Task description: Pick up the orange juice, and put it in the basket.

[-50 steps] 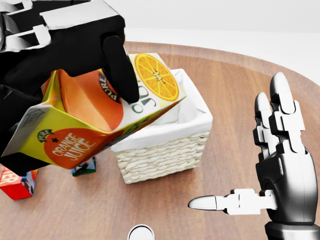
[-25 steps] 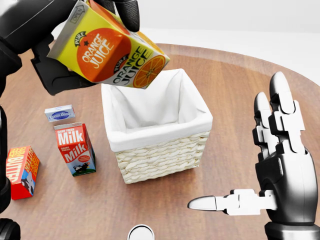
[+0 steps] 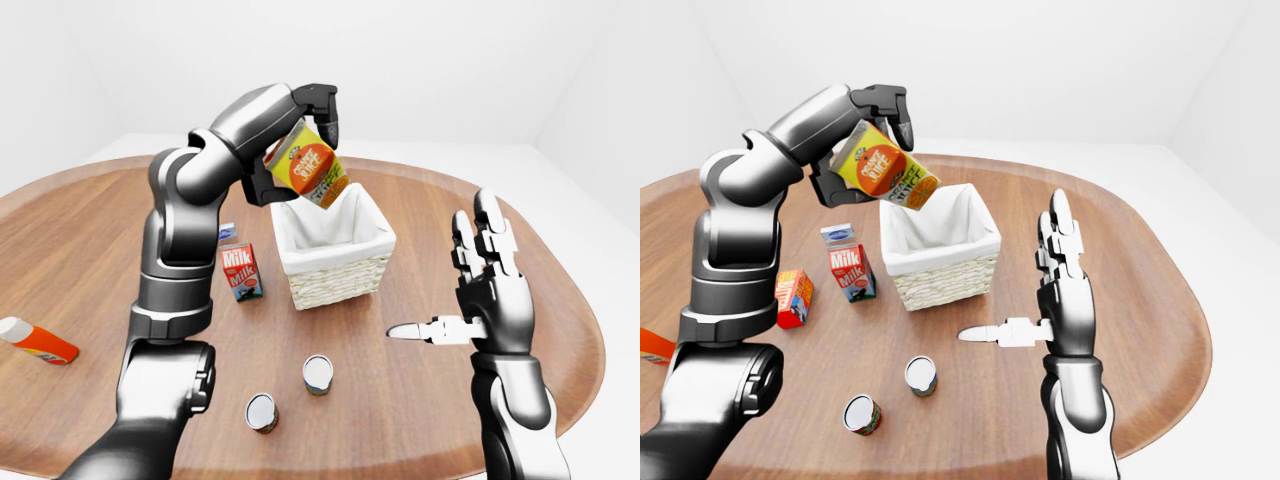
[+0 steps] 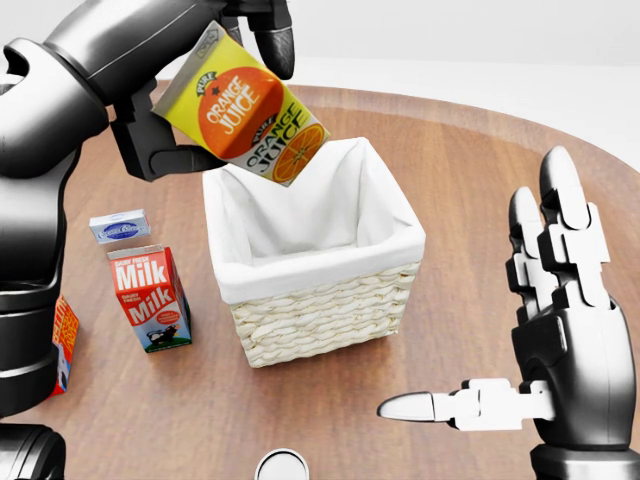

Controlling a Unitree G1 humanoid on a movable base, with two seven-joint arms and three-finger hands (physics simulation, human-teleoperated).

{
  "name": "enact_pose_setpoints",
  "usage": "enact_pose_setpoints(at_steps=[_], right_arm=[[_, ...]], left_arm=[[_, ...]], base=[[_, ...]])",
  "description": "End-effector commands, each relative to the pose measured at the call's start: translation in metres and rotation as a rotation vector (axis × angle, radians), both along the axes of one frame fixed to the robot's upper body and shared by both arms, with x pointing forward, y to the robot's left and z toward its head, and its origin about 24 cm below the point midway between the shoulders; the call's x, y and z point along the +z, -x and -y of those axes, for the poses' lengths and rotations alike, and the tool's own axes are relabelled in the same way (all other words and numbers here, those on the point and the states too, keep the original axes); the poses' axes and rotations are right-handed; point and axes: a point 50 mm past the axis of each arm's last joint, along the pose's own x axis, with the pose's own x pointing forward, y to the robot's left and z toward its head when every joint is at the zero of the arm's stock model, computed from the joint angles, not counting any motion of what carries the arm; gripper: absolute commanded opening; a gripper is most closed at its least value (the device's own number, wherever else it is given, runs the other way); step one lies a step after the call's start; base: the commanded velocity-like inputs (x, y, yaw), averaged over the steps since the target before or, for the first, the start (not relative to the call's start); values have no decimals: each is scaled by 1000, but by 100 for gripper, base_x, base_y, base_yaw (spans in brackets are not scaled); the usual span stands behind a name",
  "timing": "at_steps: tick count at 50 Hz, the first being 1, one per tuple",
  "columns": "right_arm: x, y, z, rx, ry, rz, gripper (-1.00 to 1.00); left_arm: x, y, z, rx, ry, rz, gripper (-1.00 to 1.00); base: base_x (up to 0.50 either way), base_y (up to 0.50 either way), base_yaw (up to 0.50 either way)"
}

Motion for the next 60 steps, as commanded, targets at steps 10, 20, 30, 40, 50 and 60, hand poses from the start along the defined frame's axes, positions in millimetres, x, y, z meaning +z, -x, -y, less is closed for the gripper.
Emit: enact_pose_setpoints(at_steps=[10, 20, 30, 40, 50, 60], right_arm=[[1, 0, 1, -2, -2, 6, 100], [1, 1, 0, 0, -1, 5, 100], [0, 0, 0, 1, -1, -1, 100], [0, 0, 0, 1, -2, 2, 100], [-1, 0, 0, 3, -2, -4, 100], [-1, 0, 0, 7, -3, -6, 100]], left_arm=[[-27, -22, 9, 98, 5, -48, -100], [-24, -20, 11, 116, 14, -5, -100], [-29, -27, 10, 181, -7, 18, -100], [-36, -31, 14, 203, -11, 18, -100], [-37, -40, 28, 193, 5, 8, -100], [-50, -52, 30, 253, -25, -8, -100]], base=[[0, 0, 0], [0, 0, 0], [0, 0, 0], [0, 0, 0], [0, 0, 0], [0, 0, 0]])
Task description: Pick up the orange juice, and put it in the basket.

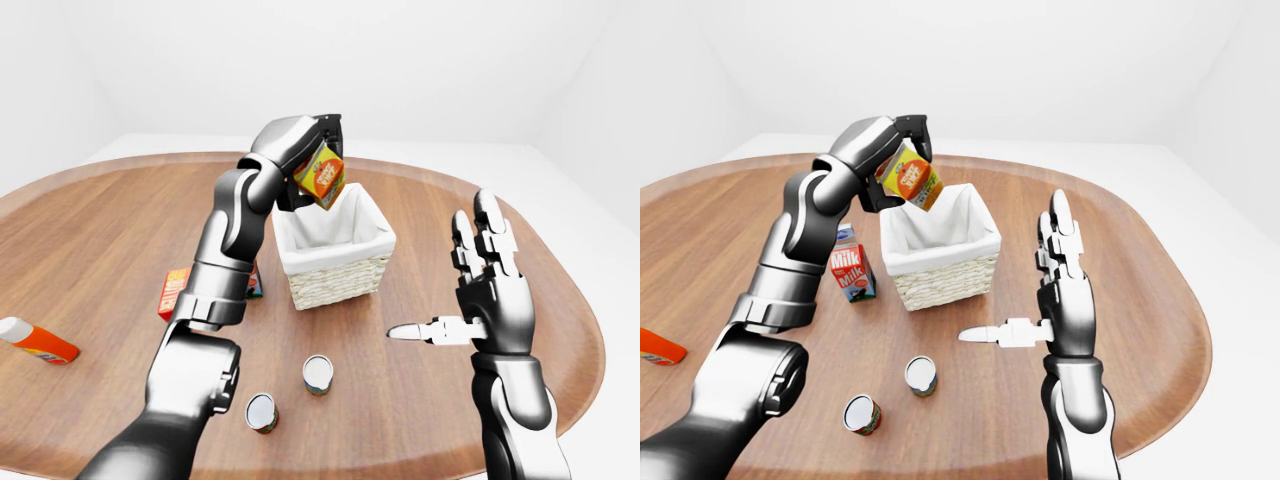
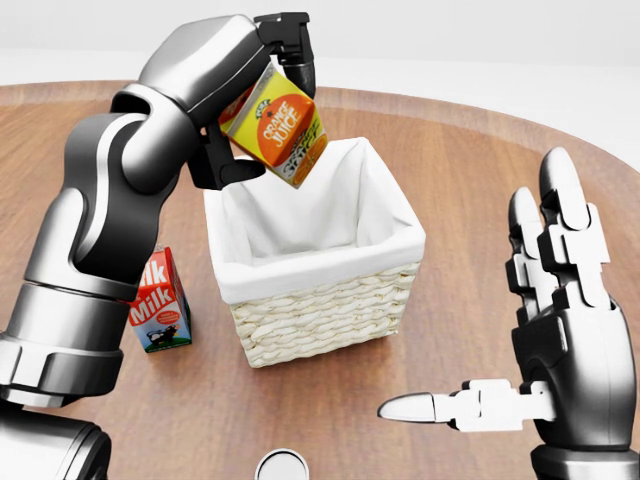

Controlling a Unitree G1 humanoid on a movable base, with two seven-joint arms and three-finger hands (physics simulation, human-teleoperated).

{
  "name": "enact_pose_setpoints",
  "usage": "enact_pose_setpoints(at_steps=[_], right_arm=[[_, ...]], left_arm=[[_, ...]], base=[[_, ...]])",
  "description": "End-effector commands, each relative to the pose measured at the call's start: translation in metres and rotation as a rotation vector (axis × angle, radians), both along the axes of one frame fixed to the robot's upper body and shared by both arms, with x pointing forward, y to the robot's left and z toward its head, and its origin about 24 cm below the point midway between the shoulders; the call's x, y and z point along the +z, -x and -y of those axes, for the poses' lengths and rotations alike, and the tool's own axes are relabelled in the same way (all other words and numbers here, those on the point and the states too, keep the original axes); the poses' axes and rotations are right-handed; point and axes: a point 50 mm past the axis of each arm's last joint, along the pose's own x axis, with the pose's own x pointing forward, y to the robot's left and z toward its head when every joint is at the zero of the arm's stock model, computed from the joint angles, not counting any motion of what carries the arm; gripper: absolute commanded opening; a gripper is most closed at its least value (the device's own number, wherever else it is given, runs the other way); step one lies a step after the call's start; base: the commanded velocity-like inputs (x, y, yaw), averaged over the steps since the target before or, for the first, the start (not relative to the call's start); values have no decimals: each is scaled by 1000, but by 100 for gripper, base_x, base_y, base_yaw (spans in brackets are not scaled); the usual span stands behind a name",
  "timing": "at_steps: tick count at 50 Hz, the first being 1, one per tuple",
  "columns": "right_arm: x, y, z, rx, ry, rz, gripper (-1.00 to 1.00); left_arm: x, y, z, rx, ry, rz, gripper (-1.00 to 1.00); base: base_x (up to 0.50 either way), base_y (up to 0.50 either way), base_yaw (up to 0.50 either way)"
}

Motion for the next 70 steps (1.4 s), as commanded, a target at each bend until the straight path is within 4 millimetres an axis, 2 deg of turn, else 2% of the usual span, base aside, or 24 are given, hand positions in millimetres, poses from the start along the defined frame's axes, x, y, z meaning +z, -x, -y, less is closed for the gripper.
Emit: enact_pose_setpoints(at_steps=[1, 7, 27, 36, 70], right_arm=[[-1, 0, -1, 4, 0, -5, 100], [-1, 1, -2, 7, 1, -5, 100], [-2, 0, -1, 6, 0, -9, 100], [-2, 0, -1, 6, 1, -9, 100], [-4, -1, -1, 8, 0, -22, 100]], left_arm=[[-7, -12, 2, 61, -1, 16, -100], [-13, -22, -4, 123, -26, 14, -100], [-26, -38, -8, 230, -78, 47, -100], [-21, -29, 10, 106, 65, -26, -100], [-30, -48, -6, 258, 49, -29, -100]], base=[[0, 0, 0], [0, 0, 0], [0, 0, 0], [0, 0, 0], [0, 0, 0]])
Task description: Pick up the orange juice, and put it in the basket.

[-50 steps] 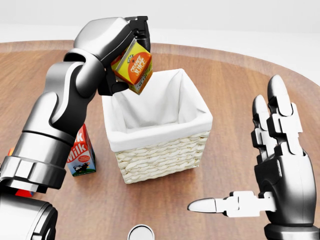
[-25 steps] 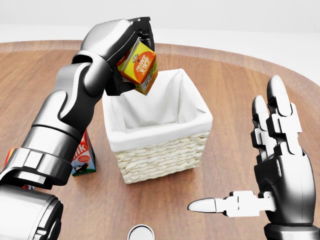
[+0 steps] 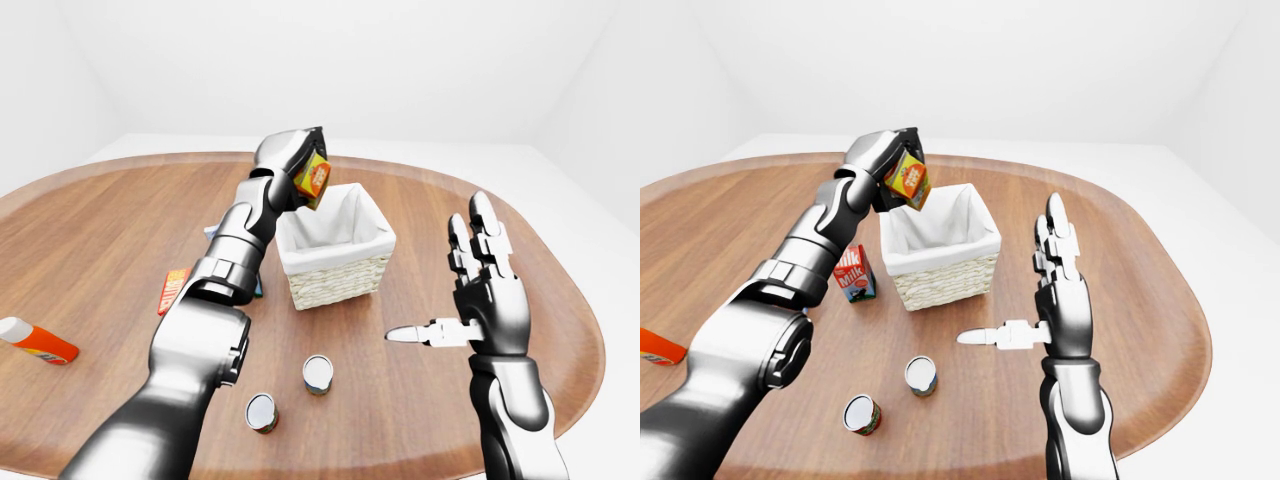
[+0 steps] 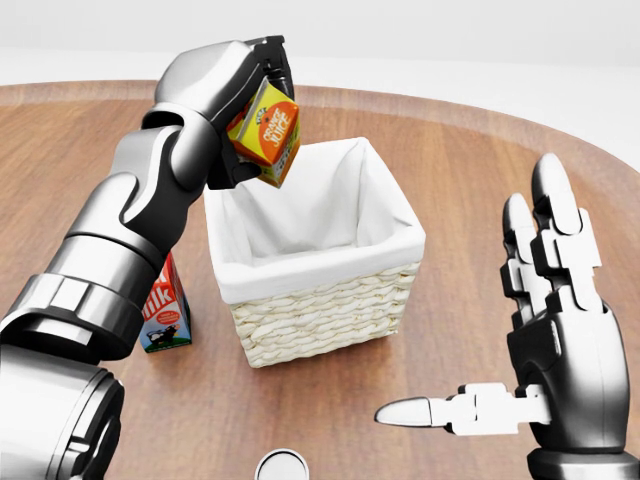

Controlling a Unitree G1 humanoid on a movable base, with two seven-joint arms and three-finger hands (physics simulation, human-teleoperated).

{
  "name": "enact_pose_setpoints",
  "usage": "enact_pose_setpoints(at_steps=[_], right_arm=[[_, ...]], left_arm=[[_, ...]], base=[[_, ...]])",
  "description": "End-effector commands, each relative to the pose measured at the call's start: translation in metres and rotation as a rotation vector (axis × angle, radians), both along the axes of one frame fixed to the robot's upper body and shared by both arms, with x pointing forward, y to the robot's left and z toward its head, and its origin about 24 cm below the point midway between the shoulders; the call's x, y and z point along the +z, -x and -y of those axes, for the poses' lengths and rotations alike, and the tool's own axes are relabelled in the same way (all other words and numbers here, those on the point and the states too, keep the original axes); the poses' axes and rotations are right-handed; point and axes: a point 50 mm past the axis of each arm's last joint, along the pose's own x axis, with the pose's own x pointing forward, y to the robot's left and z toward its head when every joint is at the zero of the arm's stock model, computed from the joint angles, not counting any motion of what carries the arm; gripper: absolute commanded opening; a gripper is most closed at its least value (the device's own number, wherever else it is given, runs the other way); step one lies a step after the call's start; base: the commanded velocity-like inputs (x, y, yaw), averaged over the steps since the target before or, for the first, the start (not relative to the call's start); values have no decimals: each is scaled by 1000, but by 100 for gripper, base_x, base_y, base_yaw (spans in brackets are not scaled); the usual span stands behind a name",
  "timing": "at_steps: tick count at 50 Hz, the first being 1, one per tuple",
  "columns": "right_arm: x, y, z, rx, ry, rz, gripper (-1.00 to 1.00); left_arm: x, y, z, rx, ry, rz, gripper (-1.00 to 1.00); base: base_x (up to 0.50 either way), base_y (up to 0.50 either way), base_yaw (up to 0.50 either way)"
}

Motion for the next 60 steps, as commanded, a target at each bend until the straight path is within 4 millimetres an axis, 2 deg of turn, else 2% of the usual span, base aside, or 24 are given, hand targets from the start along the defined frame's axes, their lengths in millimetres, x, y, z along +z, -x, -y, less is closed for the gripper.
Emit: enact_pose_setpoints(at_steps=[1, 31, 60], right_arm=[[-1, -1, 0, -1, 0, -5, 100], [2, -1, 1, 0, -5, 10, 100], [4, 2, 0, 7, -7, 19, 100]], left_arm=[[6, -5, -3, 36, 77, 8, -100], [6, -1, 24, -28, 108, -13, -100], [-31, -2, 20, 19, 156, -129, -100]], base=[[0, 0, 0], [0, 0, 0], [0, 0, 0]])
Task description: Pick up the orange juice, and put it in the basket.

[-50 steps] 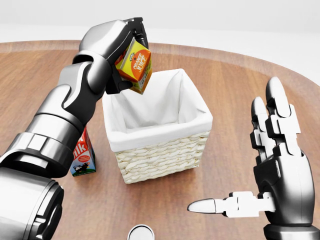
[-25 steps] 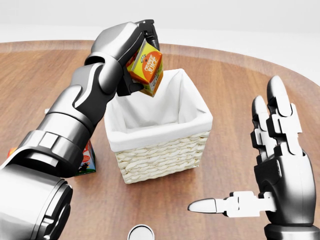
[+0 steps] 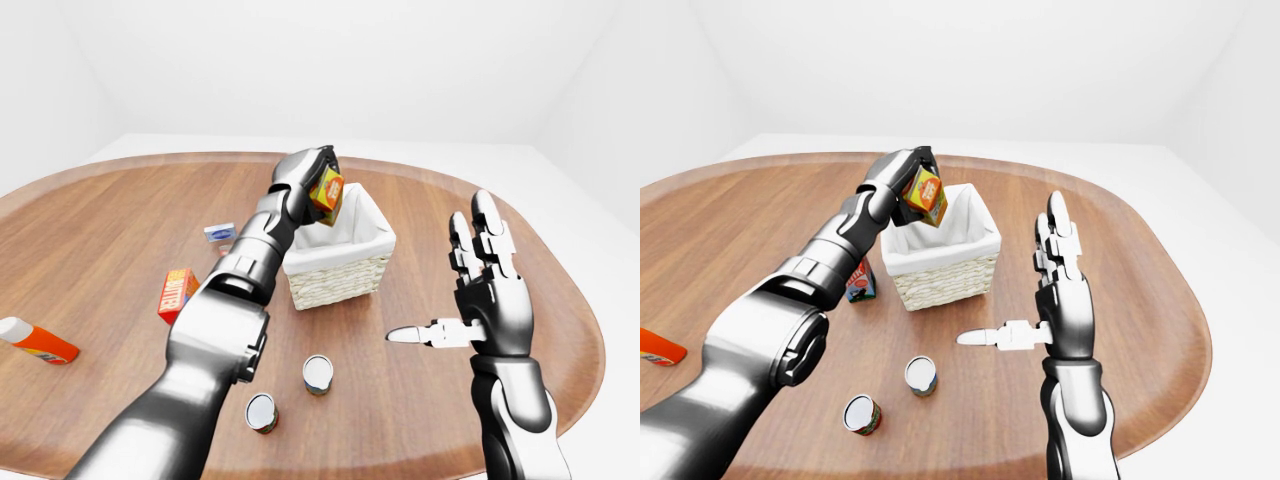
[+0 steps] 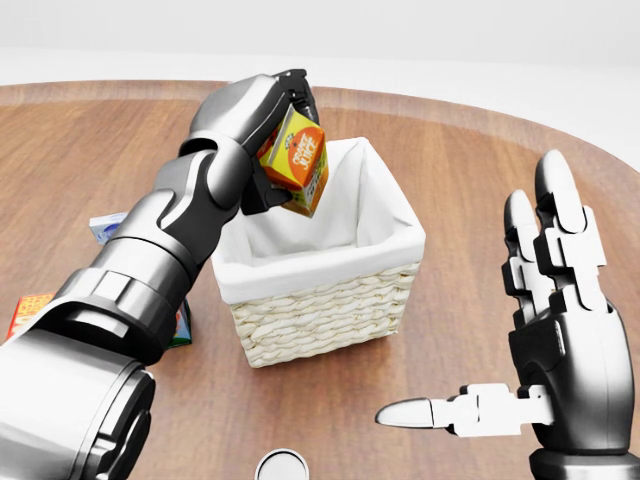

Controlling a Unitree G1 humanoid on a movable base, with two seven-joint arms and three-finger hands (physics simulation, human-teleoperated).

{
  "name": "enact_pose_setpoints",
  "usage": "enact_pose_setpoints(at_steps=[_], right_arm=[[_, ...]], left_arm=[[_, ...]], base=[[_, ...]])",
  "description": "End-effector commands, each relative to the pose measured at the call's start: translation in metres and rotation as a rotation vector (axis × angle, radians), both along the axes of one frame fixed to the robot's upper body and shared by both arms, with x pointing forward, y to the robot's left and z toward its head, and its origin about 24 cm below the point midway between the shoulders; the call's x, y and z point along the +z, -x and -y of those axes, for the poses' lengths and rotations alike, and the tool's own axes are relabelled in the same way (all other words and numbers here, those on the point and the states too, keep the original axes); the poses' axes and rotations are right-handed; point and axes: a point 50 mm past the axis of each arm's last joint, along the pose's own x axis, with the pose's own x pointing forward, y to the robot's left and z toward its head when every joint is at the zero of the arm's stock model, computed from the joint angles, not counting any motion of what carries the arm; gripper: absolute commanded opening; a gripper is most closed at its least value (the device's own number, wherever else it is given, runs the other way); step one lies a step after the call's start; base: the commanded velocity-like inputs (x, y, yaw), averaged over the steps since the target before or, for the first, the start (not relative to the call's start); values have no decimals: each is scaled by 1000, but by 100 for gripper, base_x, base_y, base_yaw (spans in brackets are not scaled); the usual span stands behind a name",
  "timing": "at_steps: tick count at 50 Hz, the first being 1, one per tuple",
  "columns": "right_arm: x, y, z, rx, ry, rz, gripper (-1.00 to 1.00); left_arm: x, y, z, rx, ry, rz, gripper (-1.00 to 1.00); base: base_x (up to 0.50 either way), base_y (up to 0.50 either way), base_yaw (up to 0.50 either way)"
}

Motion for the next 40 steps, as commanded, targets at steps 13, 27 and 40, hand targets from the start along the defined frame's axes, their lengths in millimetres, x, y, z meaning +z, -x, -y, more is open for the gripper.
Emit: enact_pose_setpoints(at_steps=[13, 27, 40], right_arm=[[0, 1, 0, 3, -2, -1, 100], [-1, 1, 0, 6, -3, -3, 100], [-3, 0, -1, 7, -1, -13, 100]], left_arm=[[-11, 1, -2, 31, 54, -5, -100], [-19, 2, -6, 53, 58, -4, 100], [-8, -1, -12, 65, 181, -12, 100]], base=[[0, 0, 0], [0, 0, 0], [0, 0, 0]])
